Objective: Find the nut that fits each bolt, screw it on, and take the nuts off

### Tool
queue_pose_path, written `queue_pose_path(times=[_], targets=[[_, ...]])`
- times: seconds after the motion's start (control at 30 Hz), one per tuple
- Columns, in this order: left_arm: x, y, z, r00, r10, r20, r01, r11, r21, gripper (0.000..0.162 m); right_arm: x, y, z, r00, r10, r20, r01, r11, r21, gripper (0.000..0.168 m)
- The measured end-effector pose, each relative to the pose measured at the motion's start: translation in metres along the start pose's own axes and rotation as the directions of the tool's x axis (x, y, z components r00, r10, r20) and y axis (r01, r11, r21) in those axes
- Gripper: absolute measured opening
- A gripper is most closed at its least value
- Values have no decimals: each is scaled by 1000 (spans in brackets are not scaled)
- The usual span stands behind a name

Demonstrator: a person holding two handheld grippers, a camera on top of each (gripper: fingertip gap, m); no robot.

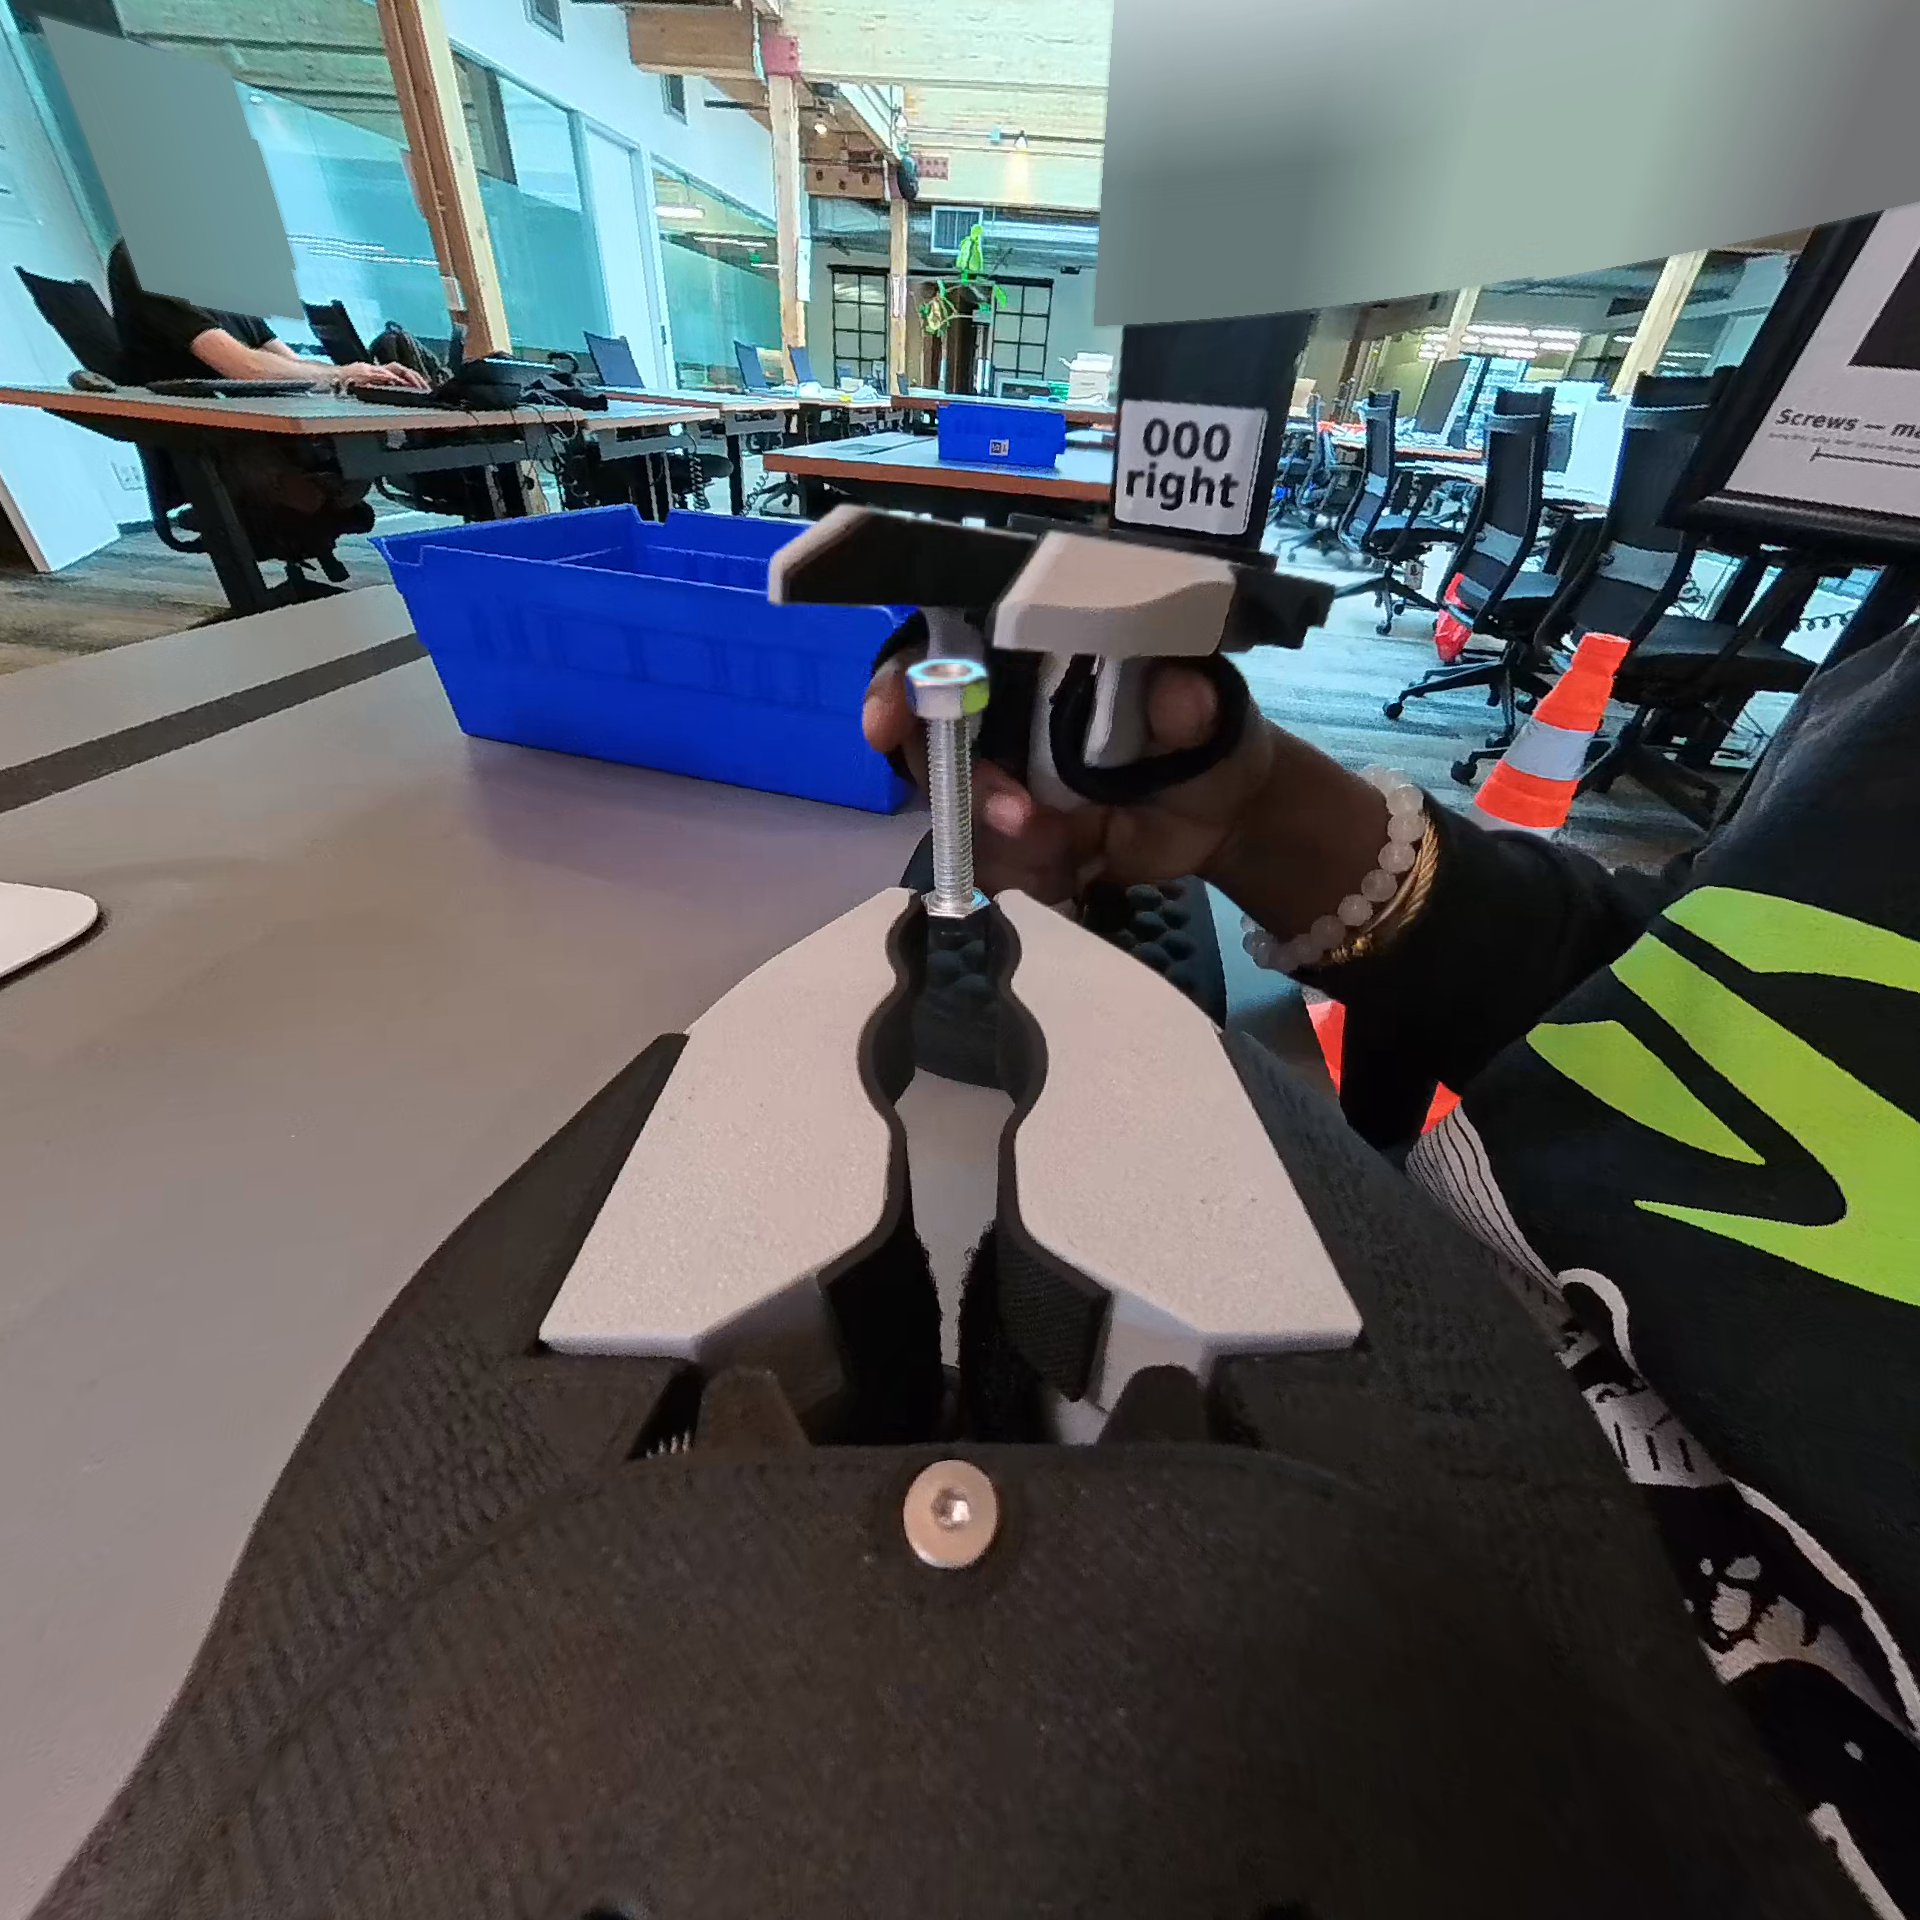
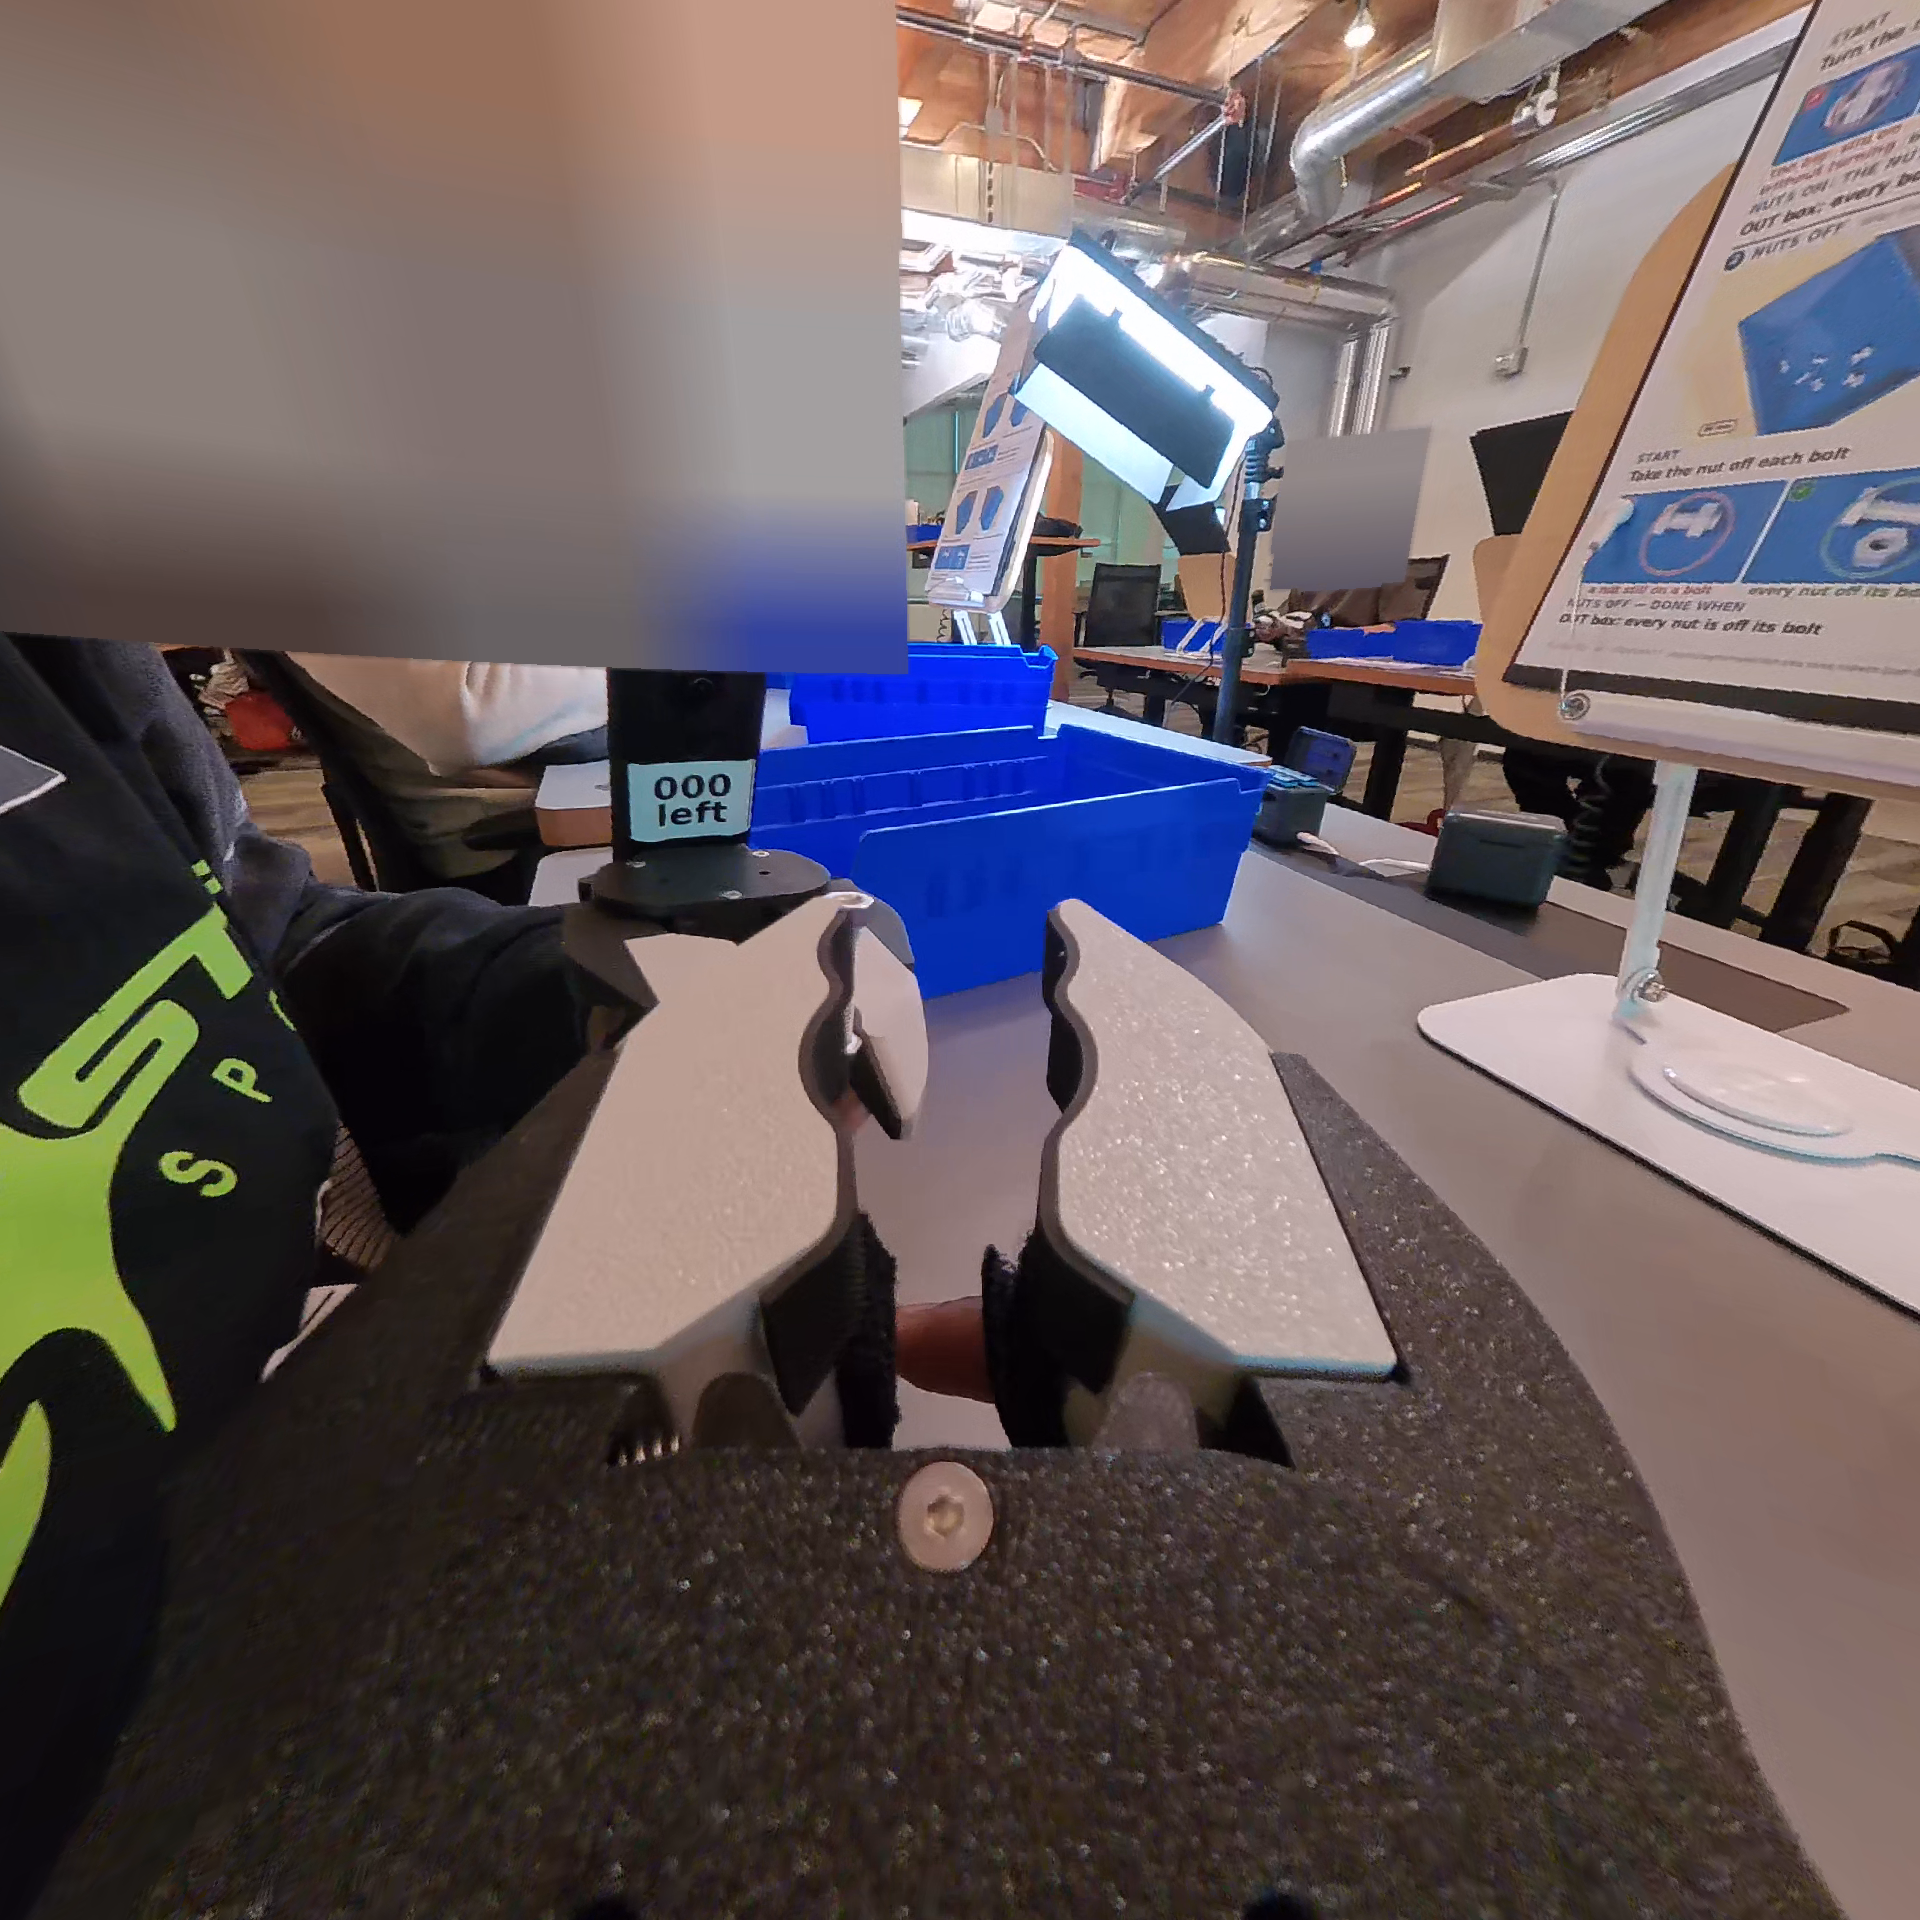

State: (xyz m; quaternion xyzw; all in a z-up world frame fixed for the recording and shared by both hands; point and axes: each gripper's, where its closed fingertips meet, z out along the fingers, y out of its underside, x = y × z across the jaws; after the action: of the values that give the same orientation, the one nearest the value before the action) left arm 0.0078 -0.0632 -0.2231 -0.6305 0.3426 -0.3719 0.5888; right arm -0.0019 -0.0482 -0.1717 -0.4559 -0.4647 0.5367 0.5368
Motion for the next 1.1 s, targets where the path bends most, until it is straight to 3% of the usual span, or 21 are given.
queue_pose_path(times=[0.33, 0.5, 0.7, 0.8, 0.9, 1.0, 1.1], targets=[[-1, 1, 0, 1000, 7, 5, -7, 1000, -10, 10, -18, 11, 16, 986, 80, 144, -49, 977, -208, 27], [0, 1, 0, 1000, 7, 4, -7, 1000, -8, 10, -21, 10, 18, 983, 74, 169, -39, 978, -206, 13], [0, 2, 0, 1000, 3, -1, -4, 1000, -10, 10, -19, -7, 13, 985, 54, 164, -32, 991, -132, 11], [0, 0, 0, 1000, 0, 1, 0, 1000, -4, 10, 4, -21, -7, 998, -23, 54, 31, 990, -137, 11], [-1, 0, -1, 1000, -2, 4, 2, 1000, 1, 10, 59, -36, -51, 972, -121, -202, 73, 971, -227, 11], [-1, -2, -1, 1000, -4, 4, 4, 1000, 8, 10, 123, -43, -121, 837, -230, -496, 48, 935, -352, 11], [0, -2, -1, 1000, -5, 3, 5, 1000, 8, 10, 166, -40, -185, 700, -270, -661, -55, 903, -427, 12]])
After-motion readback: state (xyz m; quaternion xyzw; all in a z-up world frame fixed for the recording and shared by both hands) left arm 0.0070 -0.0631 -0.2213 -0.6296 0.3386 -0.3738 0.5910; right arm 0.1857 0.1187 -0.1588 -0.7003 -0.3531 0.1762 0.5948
